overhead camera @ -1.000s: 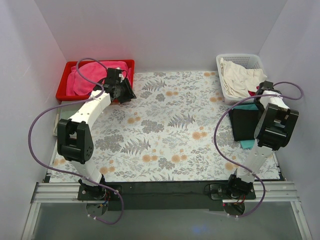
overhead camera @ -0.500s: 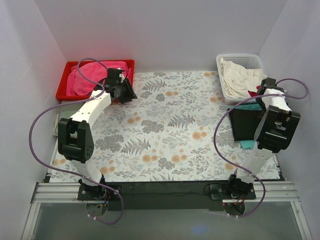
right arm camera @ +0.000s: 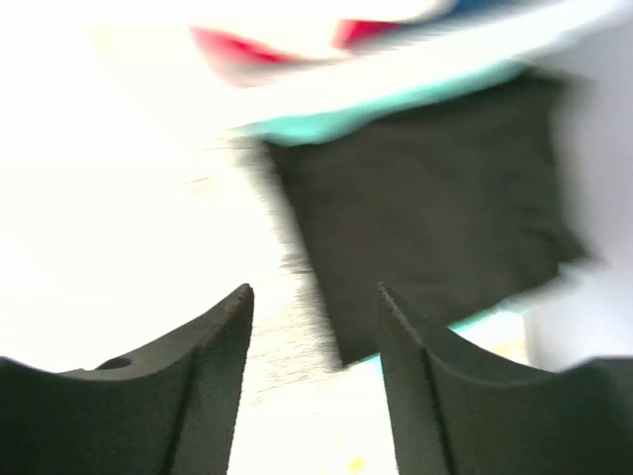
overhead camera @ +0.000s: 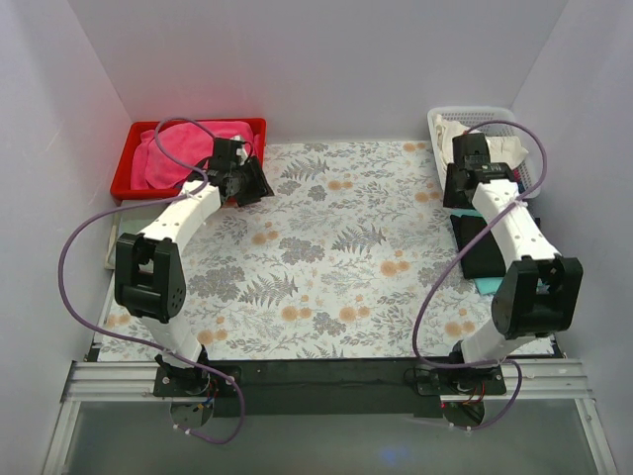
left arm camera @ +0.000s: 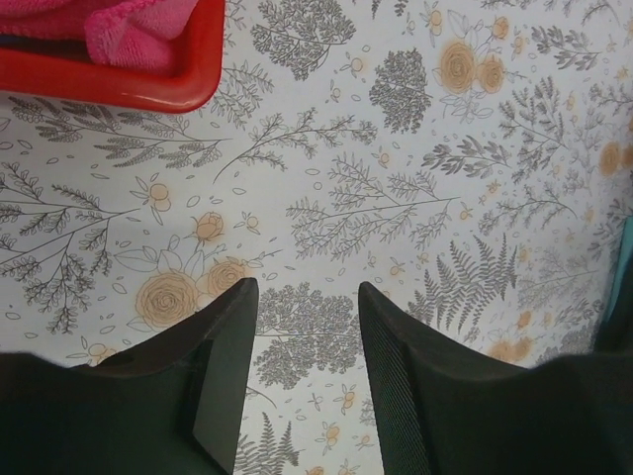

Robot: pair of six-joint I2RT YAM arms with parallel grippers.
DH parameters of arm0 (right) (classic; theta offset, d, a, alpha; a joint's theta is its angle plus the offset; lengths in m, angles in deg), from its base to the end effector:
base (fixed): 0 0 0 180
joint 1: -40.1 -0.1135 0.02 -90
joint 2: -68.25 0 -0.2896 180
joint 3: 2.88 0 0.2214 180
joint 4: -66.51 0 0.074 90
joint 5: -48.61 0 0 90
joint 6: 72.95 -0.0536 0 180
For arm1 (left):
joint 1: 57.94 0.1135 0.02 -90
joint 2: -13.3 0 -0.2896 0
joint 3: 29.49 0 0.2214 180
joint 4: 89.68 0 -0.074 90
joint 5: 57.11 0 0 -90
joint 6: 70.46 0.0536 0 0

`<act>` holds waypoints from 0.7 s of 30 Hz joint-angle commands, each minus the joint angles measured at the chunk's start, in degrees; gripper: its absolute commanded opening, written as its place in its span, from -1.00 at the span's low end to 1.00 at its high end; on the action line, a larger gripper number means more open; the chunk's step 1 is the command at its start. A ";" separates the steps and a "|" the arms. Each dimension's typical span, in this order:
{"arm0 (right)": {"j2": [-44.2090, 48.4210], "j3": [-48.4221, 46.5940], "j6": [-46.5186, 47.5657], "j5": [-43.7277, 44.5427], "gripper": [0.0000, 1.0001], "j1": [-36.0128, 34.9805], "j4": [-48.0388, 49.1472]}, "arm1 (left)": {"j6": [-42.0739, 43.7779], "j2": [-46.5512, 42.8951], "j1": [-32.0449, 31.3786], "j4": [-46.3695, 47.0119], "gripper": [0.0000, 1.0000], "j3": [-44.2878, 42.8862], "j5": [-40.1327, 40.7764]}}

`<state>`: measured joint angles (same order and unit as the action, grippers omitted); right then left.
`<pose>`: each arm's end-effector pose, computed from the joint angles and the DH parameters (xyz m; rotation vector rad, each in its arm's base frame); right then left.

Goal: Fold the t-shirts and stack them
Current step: Put the neatly folded tshirt into the corner of the board with the right arm

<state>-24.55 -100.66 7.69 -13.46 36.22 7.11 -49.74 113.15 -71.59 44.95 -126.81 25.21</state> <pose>0.3263 -0.0030 0.3233 0.3095 2.4154 -0.5098 0.3636 -0.0957 0.2947 -1.1386 2.3001 -0.7829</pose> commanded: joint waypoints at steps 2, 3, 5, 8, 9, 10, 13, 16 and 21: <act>9.80 5.67 1.72 -23.03 0.15 -5.60 10.43 | 3.53 -4.40 0.29 2.49 -0.04 3.55 2.75; 11.04 6.38 1.55 -24.91 0.25 -6.40 11.59 | 3.97 -4.84 0.29 2.93 0.00 4.17 3.20; 15.07 9.02 0.67 -27.47 0.49 -8.51 15.62 | 4.76 -6.51 0.29 3.63 0.36 5.75 4.16; 20.43 12.97 0.40 -29.94 0.97 -11.32 21.69 | 5.38 -9.49 0.29 5.30 0.57 8.38 4.34; 21.68 13.94 0.49 -29.68 0.97 -12.54 22.84 | 5.47 -10.37 0.29 5.83 0.58 9.09 4.34; 22.65 15.16 0.31 -29.59 0.97 -13.08 24.24 | 5.64 -11.16 0.29 6.27 0.59 9.88 4.52; 24.94 16.05 1.01 -28.98 0.97 -15.09 24.61 | 6.78 -15.64 0.20 8.46 0.61 13.13 5.83; 26.43 17.11 1.72 -28.19 0.97 -16.16 24.61 | 9.94 -18.37 0.20 9.52 0.63 14.98 6.45; 27.40 18.34 3.56 -25.99 0.97 -17.21 23.82 | 17.41 -21.27 0.20 9.87 0.66 15.77 9.15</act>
<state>1.88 -83.13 9.42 -40.94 19.65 28.86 -38.46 94.81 -71.59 53.26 -111.95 30.89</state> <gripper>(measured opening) 0.984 0.826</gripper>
